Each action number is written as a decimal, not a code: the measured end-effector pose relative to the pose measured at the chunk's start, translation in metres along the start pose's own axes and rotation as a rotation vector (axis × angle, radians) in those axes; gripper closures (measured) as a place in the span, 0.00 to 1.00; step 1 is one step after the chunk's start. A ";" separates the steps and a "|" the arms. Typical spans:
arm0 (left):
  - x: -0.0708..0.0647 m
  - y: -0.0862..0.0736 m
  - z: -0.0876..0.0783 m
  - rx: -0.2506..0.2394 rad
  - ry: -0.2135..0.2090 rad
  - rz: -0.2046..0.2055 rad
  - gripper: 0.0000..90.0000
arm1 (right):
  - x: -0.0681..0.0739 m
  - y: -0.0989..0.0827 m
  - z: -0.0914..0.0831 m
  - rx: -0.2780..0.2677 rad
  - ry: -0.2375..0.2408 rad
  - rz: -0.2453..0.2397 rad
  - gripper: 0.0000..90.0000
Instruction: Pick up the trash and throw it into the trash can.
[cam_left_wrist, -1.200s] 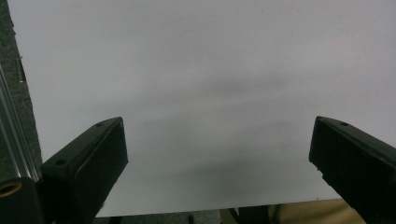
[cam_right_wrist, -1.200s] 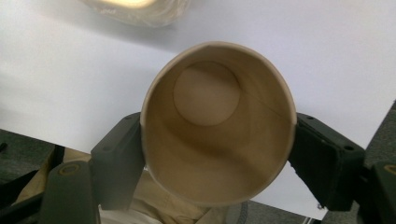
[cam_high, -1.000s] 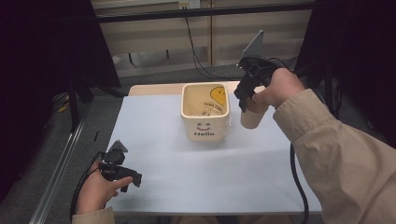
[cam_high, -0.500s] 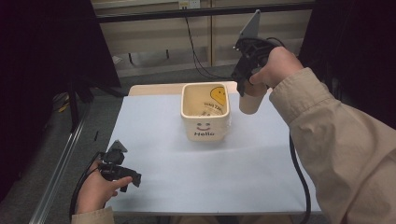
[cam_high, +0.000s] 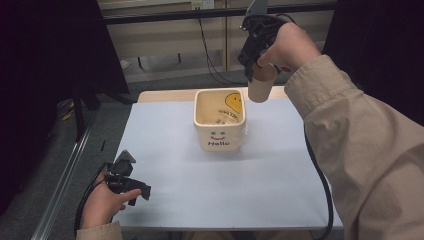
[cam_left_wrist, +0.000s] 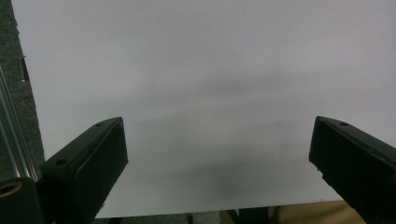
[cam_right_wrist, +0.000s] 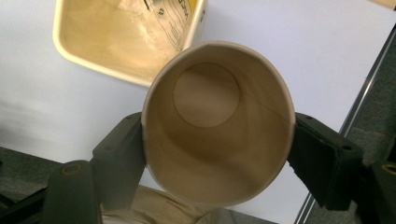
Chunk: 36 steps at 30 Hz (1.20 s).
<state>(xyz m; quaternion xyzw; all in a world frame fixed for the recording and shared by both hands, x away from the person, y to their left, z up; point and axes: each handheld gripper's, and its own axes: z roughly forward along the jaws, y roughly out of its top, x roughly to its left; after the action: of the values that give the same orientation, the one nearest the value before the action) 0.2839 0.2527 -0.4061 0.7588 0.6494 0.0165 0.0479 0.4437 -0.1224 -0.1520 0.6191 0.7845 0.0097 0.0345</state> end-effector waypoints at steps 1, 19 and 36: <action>0.000 0.000 0.000 -0.004 -0.001 -0.002 0.05 | 0.001 0.002 -0.002 -0.003 0.002 0.000 0.27; 0.002 0.000 0.000 -0.007 0.009 0.008 0.05 | 0.042 0.027 0.005 -0.011 -0.009 -0.057 0.27; 0.002 -0.001 -0.001 -0.010 -0.003 -0.005 0.05 | 0.068 0.039 0.034 -0.001 -0.012 -0.120 0.26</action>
<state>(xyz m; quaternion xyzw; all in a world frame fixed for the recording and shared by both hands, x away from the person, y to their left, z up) 0.2833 0.2550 -0.4050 0.7569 0.6512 0.0186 0.0529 0.4679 -0.0478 -0.1861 0.5709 0.8200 0.0045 0.0401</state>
